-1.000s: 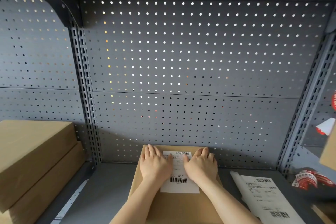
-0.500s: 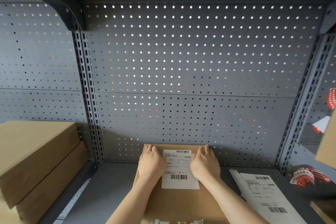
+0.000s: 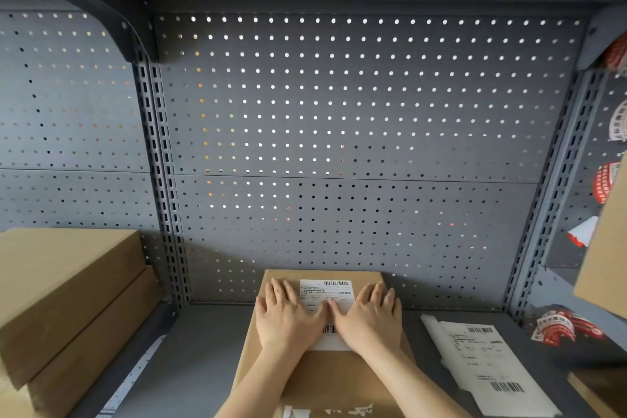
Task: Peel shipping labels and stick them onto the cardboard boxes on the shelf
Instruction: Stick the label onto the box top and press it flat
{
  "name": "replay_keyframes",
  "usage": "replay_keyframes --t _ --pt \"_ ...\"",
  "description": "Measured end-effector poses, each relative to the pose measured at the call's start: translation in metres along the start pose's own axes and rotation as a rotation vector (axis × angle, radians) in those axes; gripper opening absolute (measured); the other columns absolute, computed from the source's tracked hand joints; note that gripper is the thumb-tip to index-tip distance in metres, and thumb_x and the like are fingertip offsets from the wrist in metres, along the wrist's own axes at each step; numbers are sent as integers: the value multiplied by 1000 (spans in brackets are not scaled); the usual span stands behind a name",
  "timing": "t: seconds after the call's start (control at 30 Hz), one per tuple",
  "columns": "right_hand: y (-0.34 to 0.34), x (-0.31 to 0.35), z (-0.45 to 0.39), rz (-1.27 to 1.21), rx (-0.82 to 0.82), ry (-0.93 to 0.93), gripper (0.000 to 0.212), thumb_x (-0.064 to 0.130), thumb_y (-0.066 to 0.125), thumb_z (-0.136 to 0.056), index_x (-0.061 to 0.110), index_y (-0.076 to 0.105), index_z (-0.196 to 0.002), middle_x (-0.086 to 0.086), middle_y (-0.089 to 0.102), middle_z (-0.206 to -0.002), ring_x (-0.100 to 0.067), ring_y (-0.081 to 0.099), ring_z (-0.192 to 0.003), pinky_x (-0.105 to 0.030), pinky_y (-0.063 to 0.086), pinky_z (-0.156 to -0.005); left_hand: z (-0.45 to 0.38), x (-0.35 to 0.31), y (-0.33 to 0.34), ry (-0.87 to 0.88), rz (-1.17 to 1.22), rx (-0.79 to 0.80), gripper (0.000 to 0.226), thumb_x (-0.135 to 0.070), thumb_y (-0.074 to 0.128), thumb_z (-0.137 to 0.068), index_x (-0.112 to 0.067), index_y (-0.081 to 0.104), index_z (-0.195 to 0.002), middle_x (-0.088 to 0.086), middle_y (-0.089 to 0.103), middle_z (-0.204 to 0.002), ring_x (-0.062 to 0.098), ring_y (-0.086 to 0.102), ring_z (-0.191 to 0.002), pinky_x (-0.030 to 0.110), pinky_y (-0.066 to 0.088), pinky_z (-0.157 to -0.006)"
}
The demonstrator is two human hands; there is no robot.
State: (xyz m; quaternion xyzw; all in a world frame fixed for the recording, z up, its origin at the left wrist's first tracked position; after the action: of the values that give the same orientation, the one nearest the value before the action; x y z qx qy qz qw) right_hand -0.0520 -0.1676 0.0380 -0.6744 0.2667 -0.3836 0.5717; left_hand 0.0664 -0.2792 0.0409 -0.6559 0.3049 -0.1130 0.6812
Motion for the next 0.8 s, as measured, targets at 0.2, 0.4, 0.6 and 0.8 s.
replay_keyframes --t 0.2,0.4,0.6,0.8 --pt "-2 -1 1 -7 -30 -5 97 72 20 -86 -1 10 -149 -20 8 -159 -36 8 -146 -46 8 -120 1 -1 0 15 21 -19 94 -70 22 -86 -4 2 -150 15 0 -161 22 -2 -149 41 1 -120" --pt "-1 -2 0 -14 -35 -9 92 69 21 -88 0 11 -149 -20 9 -159 -36 9 -146 -45 10 -119 -4 0 3 27 38 -39 87 -65 22 -90 -4 5 -150 13 4 -161 23 1 -149 43 4 -120" --pt "-2 -2 2 -17 -7 -8 76 53 20 -96 1 8 -150 -18 5 -159 -34 6 -147 -44 8 -120 -4 1 4 37 54 -21 71 -50 17 -97 -5 4 -151 12 1 -161 22 -2 -149 41 3 -120" --pt "-2 -4 2 -35 12 -23 61 35 19 -100 2 7 -150 -18 4 -160 -33 5 -147 -42 7 -121 -4 3 2 48 105 -32 58 -31 17 -99 -6 6 -151 12 1 -161 23 -1 -149 40 3 -121"
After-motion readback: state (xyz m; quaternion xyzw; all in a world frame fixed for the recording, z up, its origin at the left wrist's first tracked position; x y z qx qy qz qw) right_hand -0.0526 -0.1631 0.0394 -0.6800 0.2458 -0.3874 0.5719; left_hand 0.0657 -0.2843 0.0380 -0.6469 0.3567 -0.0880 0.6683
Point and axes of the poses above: each hand's wrist, its own z-axis away from the middle knuckle, its own y-axis out of the palm, x = y × z, the point moved 10 cm from there along -z, towards the middle knuckle
